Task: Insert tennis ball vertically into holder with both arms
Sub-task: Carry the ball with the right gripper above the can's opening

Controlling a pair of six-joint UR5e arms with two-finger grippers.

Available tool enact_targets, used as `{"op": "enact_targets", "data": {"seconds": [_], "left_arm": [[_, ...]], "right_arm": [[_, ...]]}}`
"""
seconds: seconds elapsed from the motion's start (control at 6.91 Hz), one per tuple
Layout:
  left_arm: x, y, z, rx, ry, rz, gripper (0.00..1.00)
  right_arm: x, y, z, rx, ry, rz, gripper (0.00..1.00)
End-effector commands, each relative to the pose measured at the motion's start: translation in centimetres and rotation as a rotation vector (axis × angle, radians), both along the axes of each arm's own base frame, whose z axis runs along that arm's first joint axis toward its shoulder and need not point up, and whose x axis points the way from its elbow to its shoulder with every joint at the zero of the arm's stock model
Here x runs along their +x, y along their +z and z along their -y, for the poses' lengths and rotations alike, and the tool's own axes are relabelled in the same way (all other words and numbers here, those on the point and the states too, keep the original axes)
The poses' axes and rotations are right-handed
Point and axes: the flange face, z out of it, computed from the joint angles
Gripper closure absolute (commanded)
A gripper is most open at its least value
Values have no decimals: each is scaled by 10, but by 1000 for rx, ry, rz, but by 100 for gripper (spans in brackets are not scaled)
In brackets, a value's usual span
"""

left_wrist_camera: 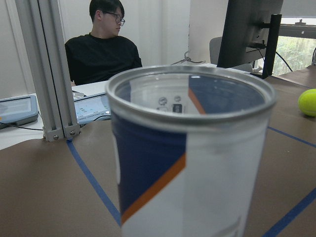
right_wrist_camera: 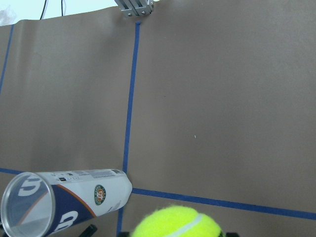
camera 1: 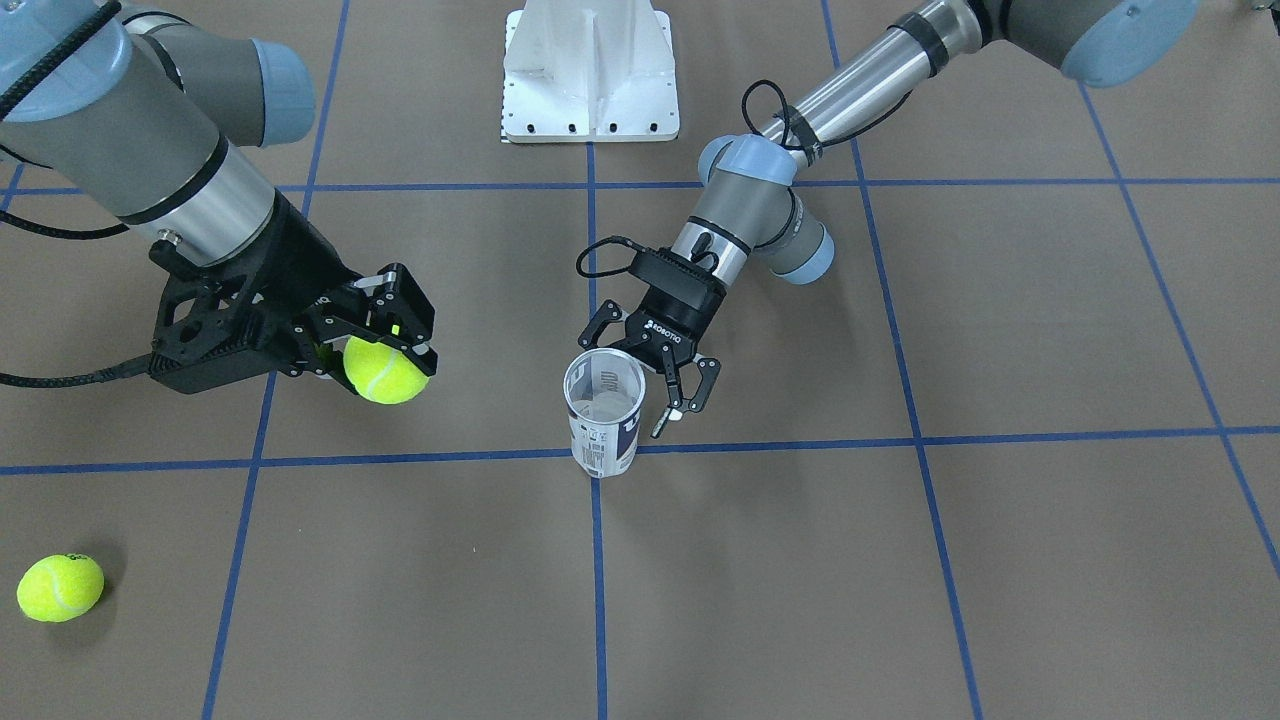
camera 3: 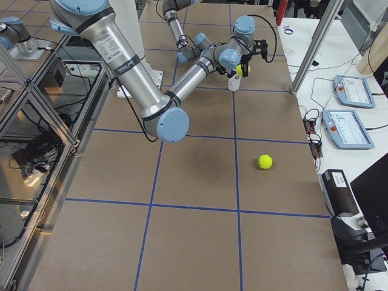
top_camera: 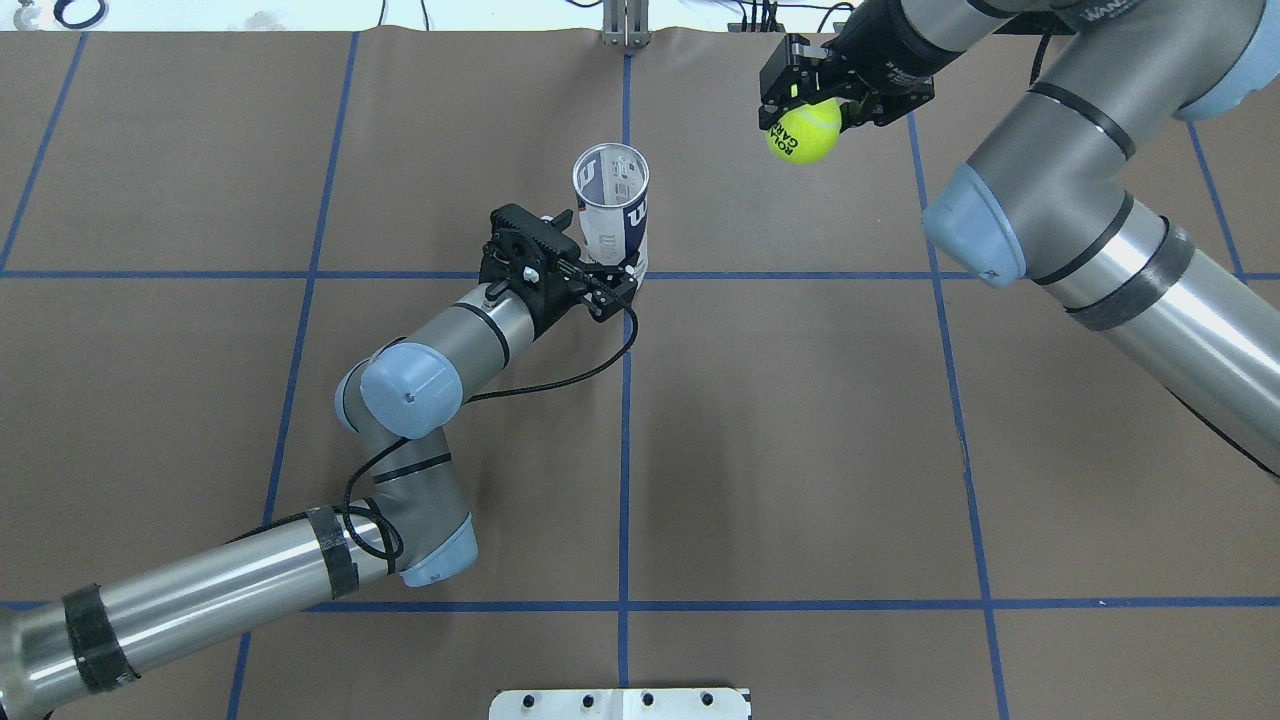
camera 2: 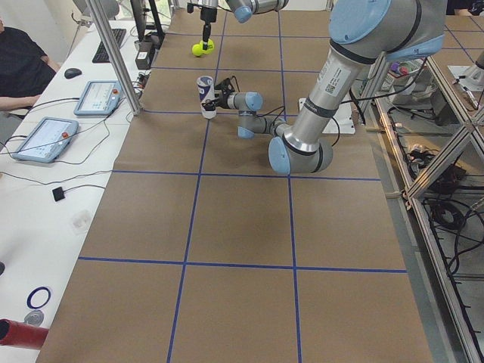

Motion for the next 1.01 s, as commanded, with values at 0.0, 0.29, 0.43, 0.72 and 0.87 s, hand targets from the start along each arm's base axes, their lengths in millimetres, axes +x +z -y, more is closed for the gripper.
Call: {"op": "enact_targets", "data": {"seconds": [0.0, 0.29, 0.43, 0.72, 0.87], "left_arm": [[7, 4, 5, -12, -9, 18, 1], [18, -11, 1, -7, 1, 5, 1], [20, -17, 0, -3, 2, -2, 1], [22, -18, 3, -5, 1, 2, 1], [22, -18, 3, -5, 1, 2, 2]], "right_arm": [[-11, -15, -2, 10, -11, 9, 100], [-22, -34, 2, 7, -21, 6, 100], [-26, -43, 6, 9, -22, 9, 100], [-37, -76, 8, -14, -10, 39, 100], [-46, -89, 12, -14, -12, 40, 100]]}}
